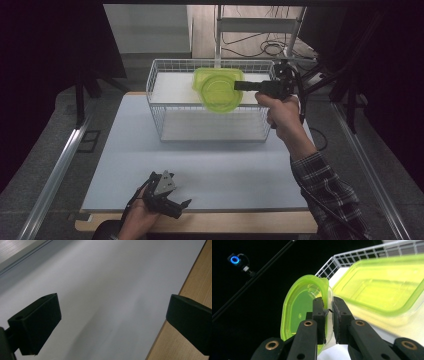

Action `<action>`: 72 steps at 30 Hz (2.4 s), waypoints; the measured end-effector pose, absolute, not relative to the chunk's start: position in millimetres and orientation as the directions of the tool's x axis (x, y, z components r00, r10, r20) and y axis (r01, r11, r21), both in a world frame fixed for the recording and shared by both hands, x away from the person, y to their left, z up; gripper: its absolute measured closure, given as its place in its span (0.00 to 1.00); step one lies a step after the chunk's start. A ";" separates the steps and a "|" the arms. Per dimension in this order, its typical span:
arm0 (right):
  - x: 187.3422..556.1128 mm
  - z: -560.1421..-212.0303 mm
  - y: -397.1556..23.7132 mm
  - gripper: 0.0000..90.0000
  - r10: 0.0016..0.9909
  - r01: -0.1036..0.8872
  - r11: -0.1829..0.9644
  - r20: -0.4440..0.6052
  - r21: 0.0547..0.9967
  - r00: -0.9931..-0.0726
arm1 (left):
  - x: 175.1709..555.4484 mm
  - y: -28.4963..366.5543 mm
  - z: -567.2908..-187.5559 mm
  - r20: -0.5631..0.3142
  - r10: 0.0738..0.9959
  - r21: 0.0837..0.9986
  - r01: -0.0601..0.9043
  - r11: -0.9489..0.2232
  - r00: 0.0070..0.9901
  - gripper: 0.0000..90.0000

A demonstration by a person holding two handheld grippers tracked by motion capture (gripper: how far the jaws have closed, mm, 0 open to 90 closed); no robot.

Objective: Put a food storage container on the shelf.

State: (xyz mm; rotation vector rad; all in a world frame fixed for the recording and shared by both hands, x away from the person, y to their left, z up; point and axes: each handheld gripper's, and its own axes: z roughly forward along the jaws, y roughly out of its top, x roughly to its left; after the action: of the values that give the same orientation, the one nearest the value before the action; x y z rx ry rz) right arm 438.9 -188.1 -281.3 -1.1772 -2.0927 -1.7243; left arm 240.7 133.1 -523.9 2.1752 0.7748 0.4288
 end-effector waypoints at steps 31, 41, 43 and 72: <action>499.7 -272.2 -166.3 0.89 0.597 0.658 -0.126 0.586 0.743 -0.547 | 240.8 133.3 -524.2 0.049 0.647 0.762 0.390 -0.517 0.761 0.00; 495.5 -268.9 -160.1 0.84 0.700 0.616 -0.089 0.489 0.783 -0.520 | 240.8 132.7 -524.6 0.052 0.645 0.759 0.389 -0.522 0.763 0.00; 495.1 -268.5 -158.8 0.83 0.718 0.606 -0.080 0.467 0.792 -0.516 | 240.9 132.8 -524.6 0.051 0.645 0.760 0.389 -0.521 0.763 0.00; 473.3 -273.9 -160.8 0.29 0.709 0.527 0.039 0.348 0.849 -0.613 | 240.7 132.1 -524.9 0.060 0.643 0.753 0.389 -0.531 0.763 0.00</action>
State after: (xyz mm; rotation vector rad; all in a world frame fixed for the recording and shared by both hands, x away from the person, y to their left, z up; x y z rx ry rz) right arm 473.3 -160.8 -273.9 -1.4348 -2.3771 -1.8014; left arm 240.7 132.1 -524.9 2.1930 0.7673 0.4283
